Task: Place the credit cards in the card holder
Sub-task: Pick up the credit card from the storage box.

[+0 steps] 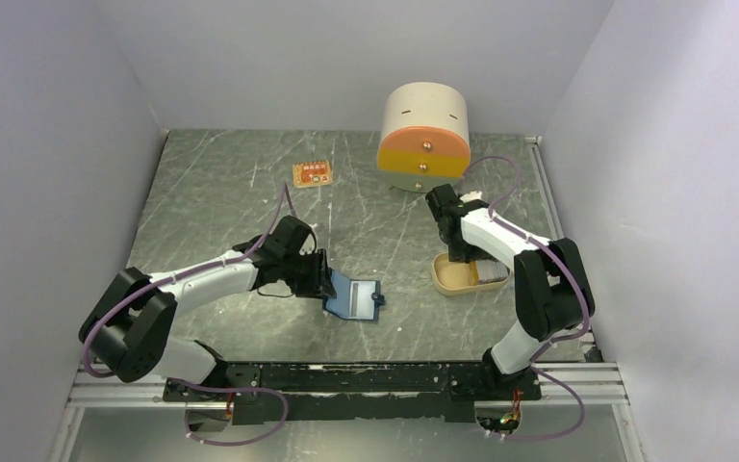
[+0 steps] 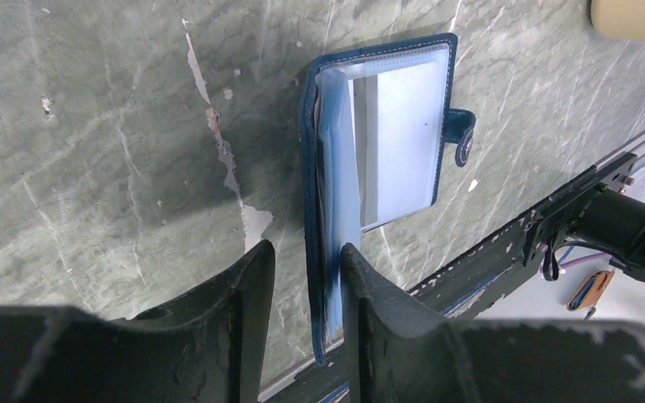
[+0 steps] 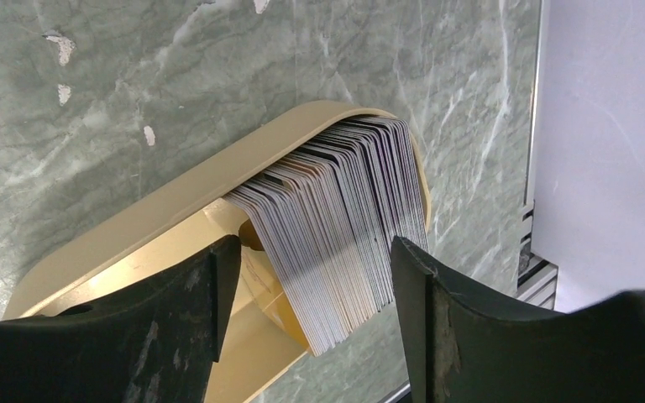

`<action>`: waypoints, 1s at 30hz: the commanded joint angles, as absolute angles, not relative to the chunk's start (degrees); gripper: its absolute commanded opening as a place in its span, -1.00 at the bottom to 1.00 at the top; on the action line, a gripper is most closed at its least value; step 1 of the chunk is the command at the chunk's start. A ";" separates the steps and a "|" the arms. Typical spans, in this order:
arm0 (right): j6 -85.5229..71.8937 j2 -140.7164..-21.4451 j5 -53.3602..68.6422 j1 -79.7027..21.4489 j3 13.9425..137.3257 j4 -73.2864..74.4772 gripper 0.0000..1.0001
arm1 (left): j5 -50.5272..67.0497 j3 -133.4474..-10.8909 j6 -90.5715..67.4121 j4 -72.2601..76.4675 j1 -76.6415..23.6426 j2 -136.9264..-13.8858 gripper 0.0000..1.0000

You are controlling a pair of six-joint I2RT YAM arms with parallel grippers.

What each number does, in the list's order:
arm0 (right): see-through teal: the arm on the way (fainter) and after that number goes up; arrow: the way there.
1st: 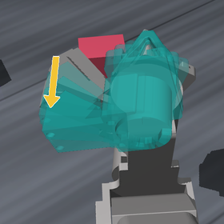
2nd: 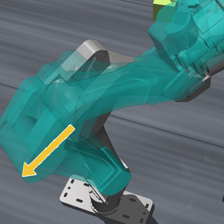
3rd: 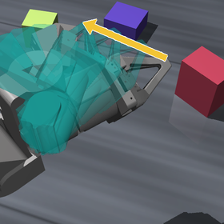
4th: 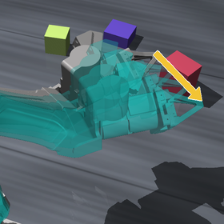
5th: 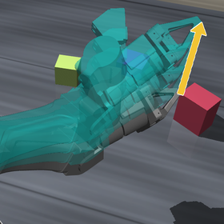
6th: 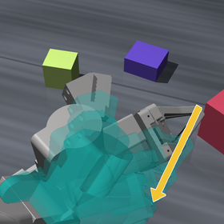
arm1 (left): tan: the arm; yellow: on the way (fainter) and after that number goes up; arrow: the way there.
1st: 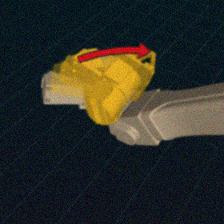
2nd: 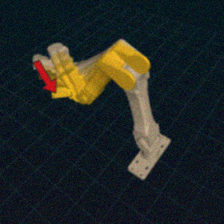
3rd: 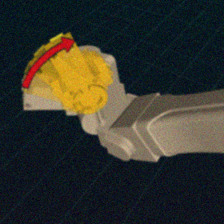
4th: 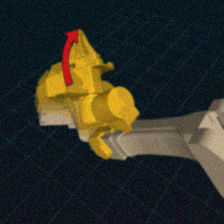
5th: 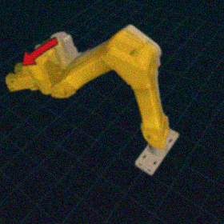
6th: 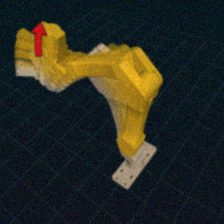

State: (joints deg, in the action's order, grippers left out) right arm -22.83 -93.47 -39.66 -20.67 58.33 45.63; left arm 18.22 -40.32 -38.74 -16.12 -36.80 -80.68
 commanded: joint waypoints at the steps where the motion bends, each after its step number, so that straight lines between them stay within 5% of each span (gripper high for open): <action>1: -21.90 -93.36 -40.48 -19.78 59.08 44.84 0.35 | 18.83 -41.26 -38.49 -16.08 -36.47 -79.81 -0.21; 30: -19.05 -89.49 -39.13 -19.73 59.28 44.24 -0.06 | 18.30 -41.24 -38.94 -15.56 -36.47 -80.76 -0.25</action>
